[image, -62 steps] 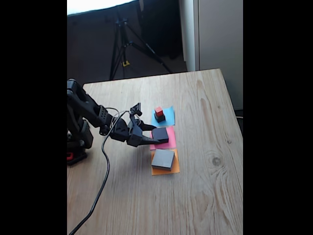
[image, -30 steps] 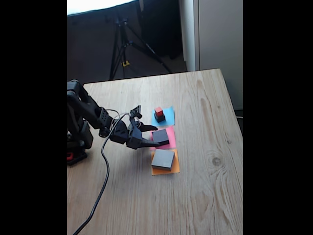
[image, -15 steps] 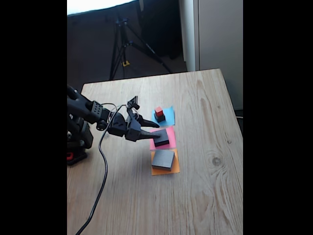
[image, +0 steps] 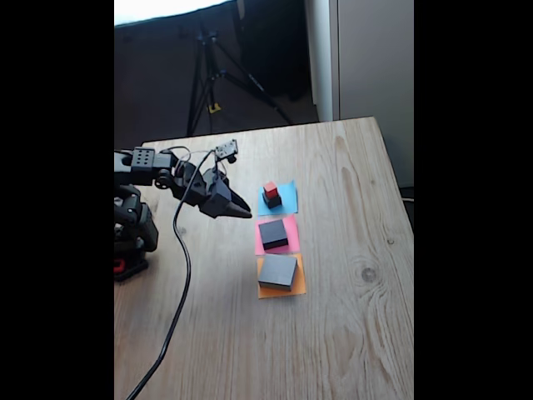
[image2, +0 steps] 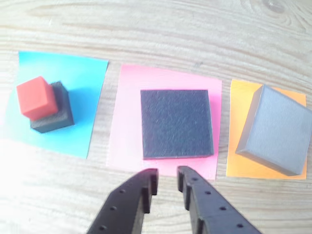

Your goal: Tower of hanoi

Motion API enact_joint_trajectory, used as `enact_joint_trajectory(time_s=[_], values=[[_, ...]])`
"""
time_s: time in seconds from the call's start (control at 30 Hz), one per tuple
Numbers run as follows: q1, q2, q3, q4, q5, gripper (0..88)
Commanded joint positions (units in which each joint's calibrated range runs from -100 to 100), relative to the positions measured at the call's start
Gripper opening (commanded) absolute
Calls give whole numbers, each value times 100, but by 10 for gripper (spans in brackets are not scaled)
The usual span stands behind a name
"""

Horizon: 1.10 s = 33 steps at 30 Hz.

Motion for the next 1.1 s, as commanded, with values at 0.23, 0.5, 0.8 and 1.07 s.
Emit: enact_joint_trajectory(time_s=[0.23, 0.5, 0.8, 1.07], values=[[-787, -417, -3640, 3814, -615, 43], [-1372, -659, -4522, 4980, -782, 61], [-1096, -734, -4722, 5142, -565, 91], [-1113, -757, -3767, 4567, -297, 132]])
